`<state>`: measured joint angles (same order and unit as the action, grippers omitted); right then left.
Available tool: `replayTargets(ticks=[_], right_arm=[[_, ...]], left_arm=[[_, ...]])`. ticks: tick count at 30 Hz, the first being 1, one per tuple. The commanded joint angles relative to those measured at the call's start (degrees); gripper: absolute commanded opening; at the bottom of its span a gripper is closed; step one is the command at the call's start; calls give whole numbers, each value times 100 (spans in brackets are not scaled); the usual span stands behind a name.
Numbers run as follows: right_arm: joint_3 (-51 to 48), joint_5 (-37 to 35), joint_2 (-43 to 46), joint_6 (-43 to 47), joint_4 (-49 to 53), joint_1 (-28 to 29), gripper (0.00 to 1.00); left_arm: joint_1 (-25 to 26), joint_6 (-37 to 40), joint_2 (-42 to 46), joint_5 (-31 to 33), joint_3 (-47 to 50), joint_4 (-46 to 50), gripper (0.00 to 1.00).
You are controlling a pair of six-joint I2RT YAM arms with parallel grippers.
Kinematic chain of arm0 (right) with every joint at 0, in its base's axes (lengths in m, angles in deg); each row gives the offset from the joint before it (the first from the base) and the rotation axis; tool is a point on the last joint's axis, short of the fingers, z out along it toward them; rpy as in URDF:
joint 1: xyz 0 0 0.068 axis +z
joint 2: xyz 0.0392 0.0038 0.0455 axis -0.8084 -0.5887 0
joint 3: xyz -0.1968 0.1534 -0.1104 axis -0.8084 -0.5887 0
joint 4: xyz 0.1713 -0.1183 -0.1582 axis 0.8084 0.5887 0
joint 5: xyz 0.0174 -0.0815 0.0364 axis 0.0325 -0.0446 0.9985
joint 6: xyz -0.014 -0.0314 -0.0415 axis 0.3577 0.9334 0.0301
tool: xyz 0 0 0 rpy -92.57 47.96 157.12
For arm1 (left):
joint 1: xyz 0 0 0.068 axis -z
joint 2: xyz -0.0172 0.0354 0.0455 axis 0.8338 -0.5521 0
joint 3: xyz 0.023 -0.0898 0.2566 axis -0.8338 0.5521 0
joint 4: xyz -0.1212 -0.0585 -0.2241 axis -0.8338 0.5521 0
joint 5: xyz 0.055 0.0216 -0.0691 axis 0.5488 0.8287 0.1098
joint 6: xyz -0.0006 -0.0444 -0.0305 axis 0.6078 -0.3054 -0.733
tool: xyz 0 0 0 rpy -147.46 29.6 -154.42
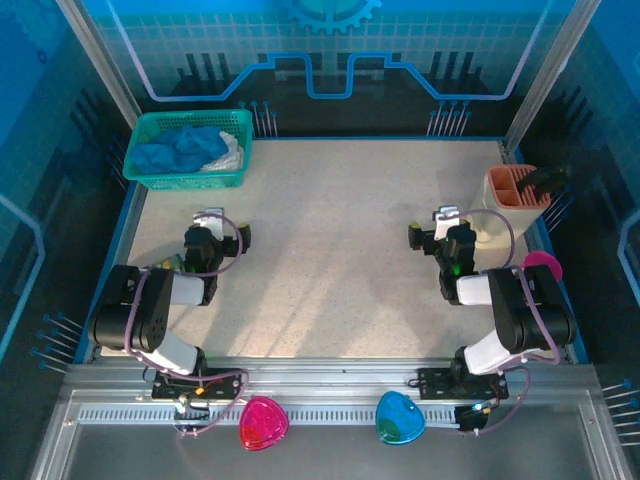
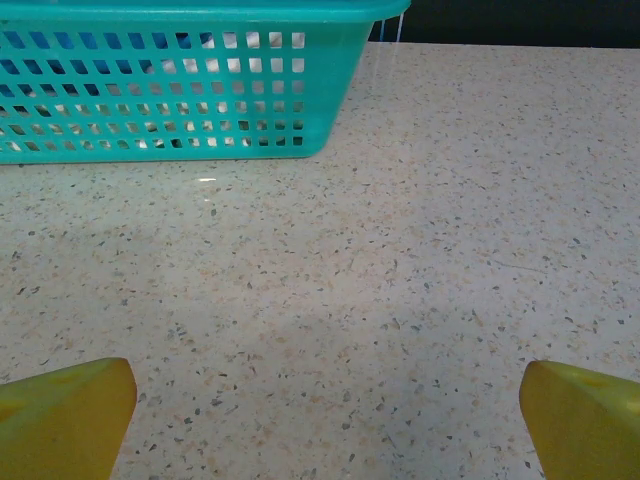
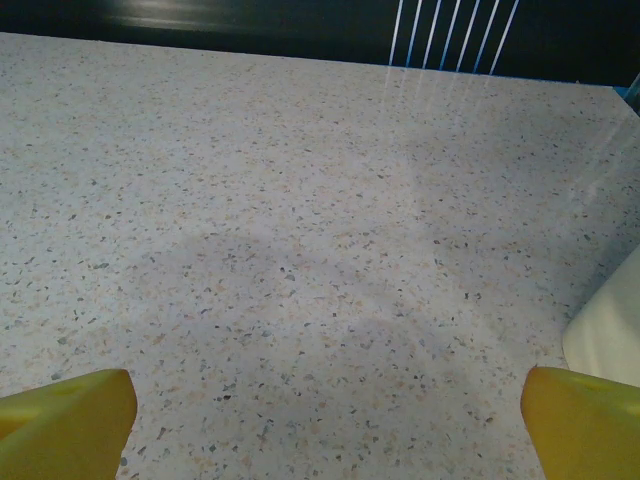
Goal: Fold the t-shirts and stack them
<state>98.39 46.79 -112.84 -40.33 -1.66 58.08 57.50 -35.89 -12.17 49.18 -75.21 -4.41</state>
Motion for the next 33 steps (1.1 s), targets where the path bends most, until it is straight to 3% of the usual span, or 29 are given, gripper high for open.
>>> replayTargets(ticks=[1, 8, 12, 16, 33], right_arm=[[115, 17, -44, 97, -169, 77, 100], [48, -141, -48, 206, -314, 193, 100], [-351, -835, -129, 419, -1246, 542, 100], [-497, -1076, -189, 476, -1607, 641, 100], [36, -702, -75, 42, -363, 241, 100]], left_arm=[[48, -107, -57, 77, -134, -158, 99], [48, -110, -49, 81, -130, -156, 99], [48, -106, -52, 79, -135, -149, 99], [48, -109, -49, 69, -133, -151, 99], [48, -112, -48, 75, -135, -154, 99]])
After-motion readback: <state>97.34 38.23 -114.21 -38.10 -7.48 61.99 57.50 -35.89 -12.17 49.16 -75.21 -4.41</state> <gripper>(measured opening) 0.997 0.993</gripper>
